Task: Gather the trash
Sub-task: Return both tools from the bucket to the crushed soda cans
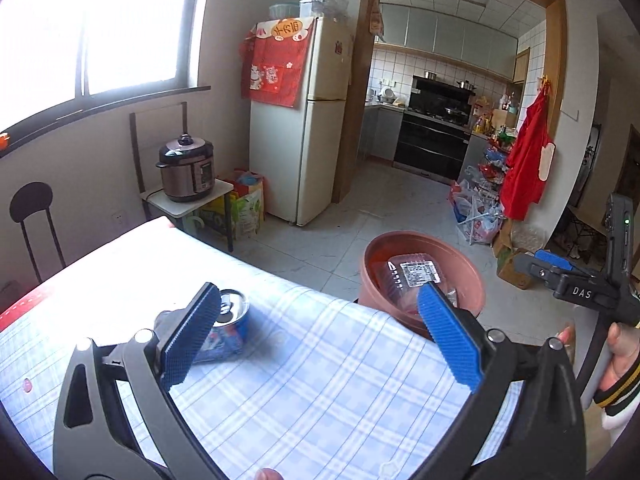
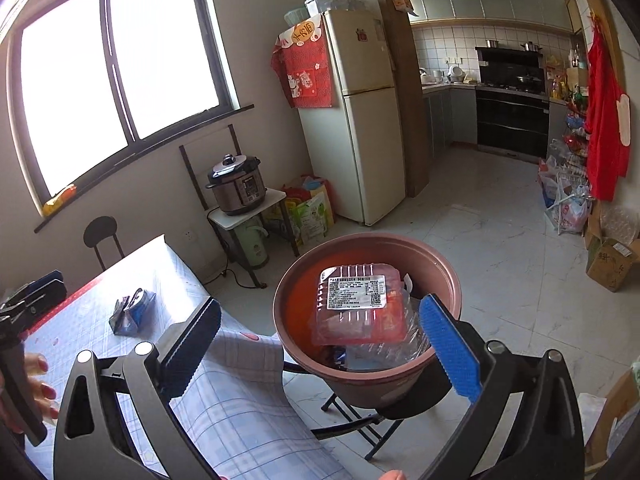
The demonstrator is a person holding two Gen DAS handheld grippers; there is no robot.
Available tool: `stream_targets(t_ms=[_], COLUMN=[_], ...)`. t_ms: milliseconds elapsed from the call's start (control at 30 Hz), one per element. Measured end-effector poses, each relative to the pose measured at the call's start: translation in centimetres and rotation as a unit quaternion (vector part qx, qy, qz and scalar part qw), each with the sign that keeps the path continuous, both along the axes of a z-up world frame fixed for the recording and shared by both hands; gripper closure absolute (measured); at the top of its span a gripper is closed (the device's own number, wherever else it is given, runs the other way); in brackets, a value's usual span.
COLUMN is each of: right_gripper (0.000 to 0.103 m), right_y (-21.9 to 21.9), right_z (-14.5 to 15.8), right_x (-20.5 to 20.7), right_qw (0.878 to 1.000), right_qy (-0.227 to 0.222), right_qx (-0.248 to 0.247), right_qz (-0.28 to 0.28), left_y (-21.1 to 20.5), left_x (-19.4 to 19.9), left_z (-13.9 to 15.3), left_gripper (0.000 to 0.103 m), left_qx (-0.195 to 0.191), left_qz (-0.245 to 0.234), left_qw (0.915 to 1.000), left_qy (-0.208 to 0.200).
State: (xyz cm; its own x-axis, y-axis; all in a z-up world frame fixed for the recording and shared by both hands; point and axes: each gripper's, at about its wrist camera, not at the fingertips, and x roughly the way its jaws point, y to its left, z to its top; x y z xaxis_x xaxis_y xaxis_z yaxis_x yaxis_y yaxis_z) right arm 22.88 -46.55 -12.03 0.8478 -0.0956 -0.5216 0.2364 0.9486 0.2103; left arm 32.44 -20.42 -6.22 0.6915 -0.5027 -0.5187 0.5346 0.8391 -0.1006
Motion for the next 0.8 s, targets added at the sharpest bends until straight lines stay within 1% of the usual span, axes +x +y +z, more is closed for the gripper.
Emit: stream_targets(t_ms=[200,300,400,533,600,700,800], right_gripper=[0.006,0.006,0.006,0.006,0.006,0.006,0.006], right_y=[3.7,5.5,7.2,9.0,10.0,11.1,12.7], right_z=[0.4,0.5,0.4,0.3,0.4,0.4,0.3], right_x=[0.5,1.4,2.5,4.3,5.2,6.6,8.1], right_qw=[0.999,0.999,0.998,0.995,0.994,0.992,0.990], right_qy=[0.006,0.010,0.020,0.037,0.042,0.054,0.056], right_qx=[0.014,0.002,-0.019,-0.014,-0.019,-0.005,-0.008], right_qz=[0.038,0.051,0.061,0.095,0.102,0.118,0.133], left_y=[8.4,12.5,15.7,18.0,18.4,18.4,18.6], left_x=[-0.4,0.4,1.6,3.3,4.2,5.7,7.2], left_z=[0.8,0.6,-0.1,-1.7,-2.7,-4.1,-5.6], left_gripper=[0.006,0.006,0.006,0.006,0.006,0.006,0.006], left_qx=[-0.005,-0.010,-0.025,-0.034,-0.034,-0.032,-0.037], left_qz=[0.047,0.079,0.099,0.113,0.115,0.118,0.118], left_qw=[0.9987,0.9967,0.9948,0.9930,0.9926,0.9921,0.9916], left_qy=[-0.021,-0.017,-0.005,0.013,0.021,0.030,0.040])
